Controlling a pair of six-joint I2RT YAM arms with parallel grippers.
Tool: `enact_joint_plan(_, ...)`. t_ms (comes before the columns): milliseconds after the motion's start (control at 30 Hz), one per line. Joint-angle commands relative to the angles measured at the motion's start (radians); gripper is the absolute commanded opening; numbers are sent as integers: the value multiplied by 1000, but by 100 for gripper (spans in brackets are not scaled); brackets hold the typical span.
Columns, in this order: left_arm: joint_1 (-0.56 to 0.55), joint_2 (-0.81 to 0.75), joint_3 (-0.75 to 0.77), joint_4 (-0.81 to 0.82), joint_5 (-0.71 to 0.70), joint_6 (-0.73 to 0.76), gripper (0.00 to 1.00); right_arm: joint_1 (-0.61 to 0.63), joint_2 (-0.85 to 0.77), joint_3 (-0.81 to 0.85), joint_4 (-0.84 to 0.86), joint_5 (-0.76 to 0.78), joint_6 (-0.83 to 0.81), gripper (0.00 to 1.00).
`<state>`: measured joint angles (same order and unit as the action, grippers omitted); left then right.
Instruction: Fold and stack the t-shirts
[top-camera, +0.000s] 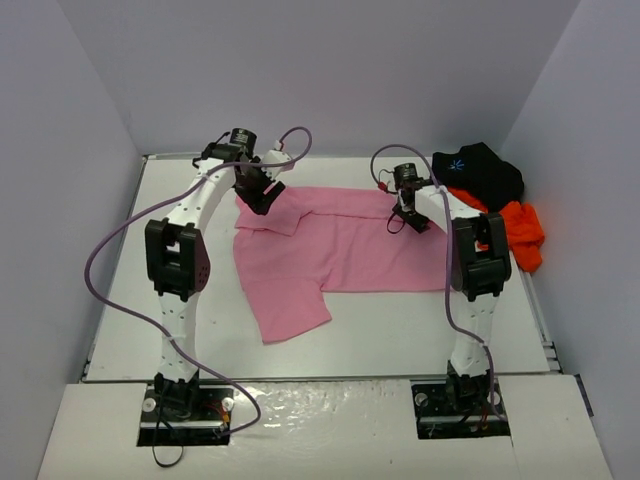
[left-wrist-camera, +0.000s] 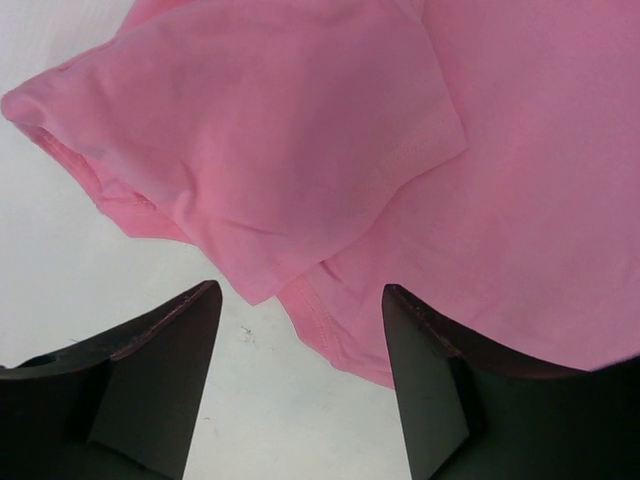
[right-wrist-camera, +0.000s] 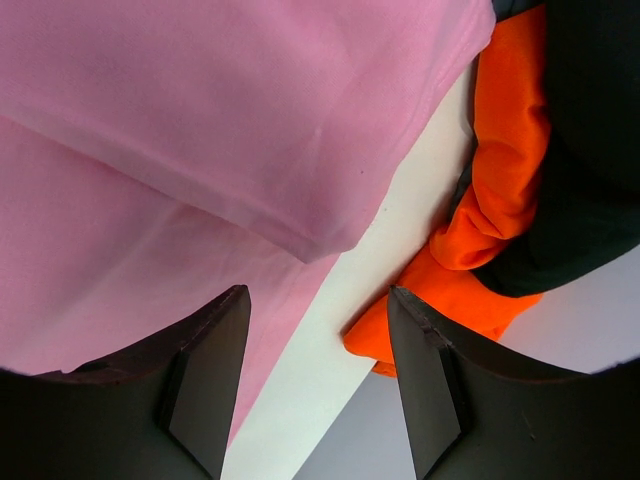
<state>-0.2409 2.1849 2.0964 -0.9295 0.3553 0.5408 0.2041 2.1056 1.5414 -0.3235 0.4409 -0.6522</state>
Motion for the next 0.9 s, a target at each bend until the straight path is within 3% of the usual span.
enact_joint_plan(0,-7,-92,-48,64,4,33,58,9,-15,35,54,101,1,54)
enact_joint_plan(233,-28,-126,-188,136,-53,87,56,11,-19,22,77,131,2,54)
enact_joint_plan(867,-23,-28,-223,227,-186,242,53,24,-28,11,89,194,-15,54)
